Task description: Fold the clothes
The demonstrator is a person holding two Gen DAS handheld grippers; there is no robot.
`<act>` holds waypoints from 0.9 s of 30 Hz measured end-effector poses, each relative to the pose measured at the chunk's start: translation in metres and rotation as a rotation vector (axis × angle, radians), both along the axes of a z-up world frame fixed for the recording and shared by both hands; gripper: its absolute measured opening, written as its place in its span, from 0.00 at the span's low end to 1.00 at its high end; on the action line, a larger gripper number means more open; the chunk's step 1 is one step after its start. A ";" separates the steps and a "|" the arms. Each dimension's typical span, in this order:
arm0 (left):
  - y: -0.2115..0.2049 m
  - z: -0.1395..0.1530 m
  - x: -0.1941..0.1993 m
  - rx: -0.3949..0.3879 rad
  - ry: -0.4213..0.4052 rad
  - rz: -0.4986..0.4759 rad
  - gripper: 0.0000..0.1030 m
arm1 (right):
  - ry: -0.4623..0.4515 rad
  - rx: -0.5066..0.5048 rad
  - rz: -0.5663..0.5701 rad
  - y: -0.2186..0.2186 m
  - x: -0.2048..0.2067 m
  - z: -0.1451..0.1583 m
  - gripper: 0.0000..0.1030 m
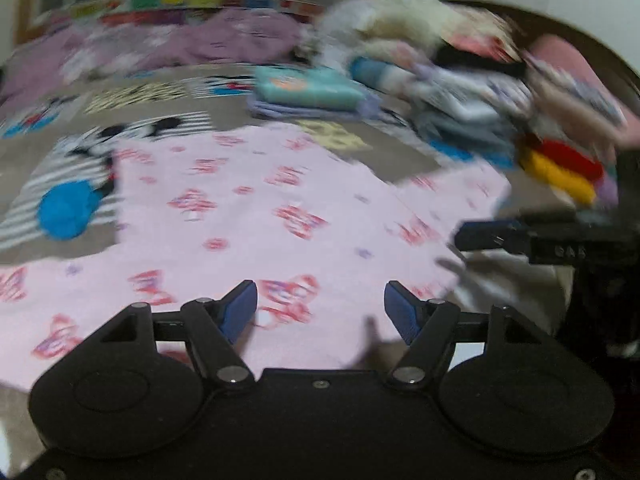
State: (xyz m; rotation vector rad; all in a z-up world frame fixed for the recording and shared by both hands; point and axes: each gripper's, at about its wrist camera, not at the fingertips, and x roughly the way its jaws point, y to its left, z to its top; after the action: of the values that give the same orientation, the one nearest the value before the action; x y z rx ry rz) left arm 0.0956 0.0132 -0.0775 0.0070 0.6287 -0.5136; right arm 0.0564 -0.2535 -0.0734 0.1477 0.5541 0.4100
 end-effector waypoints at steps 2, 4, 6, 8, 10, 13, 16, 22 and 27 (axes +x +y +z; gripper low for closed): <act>0.009 0.010 0.006 -0.029 0.015 0.082 0.68 | -0.006 0.050 -0.020 -0.008 0.005 0.001 0.19; 0.018 0.017 0.012 -0.054 0.017 0.153 0.68 | 0.004 0.086 -0.033 -0.016 0.014 0.002 0.19; 0.026 0.017 0.023 -0.090 0.029 0.193 0.68 | 0.017 0.120 -0.047 -0.025 0.026 0.004 0.20; 0.040 0.012 0.043 -0.129 0.068 0.238 0.68 | 0.031 0.147 -0.064 -0.035 0.039 0.006 0.21; 0.054 0.008 0.062 -0.157 0.109 0.279 0.66 | 0.044 0.161 -0.069 -0.043 0.059 0.012 0.23; 0.070 0.012 0.094 -0.156 0.131 0.324 0.64 | 0.086 0.200 -0.058 -0.053 0.102 0.021 0.31; 0.085 0.021 0.128 -0.174 0.141 0.342 0.59 | 0.140 0.263 -0.054 -0.062 0.149 0.029 0.33; 0.103 0.028 0.195 -0.224 0.175 0.361 0.52 | 0.206 0.331 -0.095 -0.068 0.230 0.022 0.36; 0.114 0.019 0.236 -0.251 0.213 0.383 0.47 | 0.278 0.383 -0.109 -0.063 0.282 0.002 0.36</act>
State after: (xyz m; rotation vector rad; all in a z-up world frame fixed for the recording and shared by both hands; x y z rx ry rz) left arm 0.3316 0.1275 -0.0590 -0.4026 0.7489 -0.2190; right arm 0.3384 -0.3160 -0.0715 0.6073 0.7330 0.3884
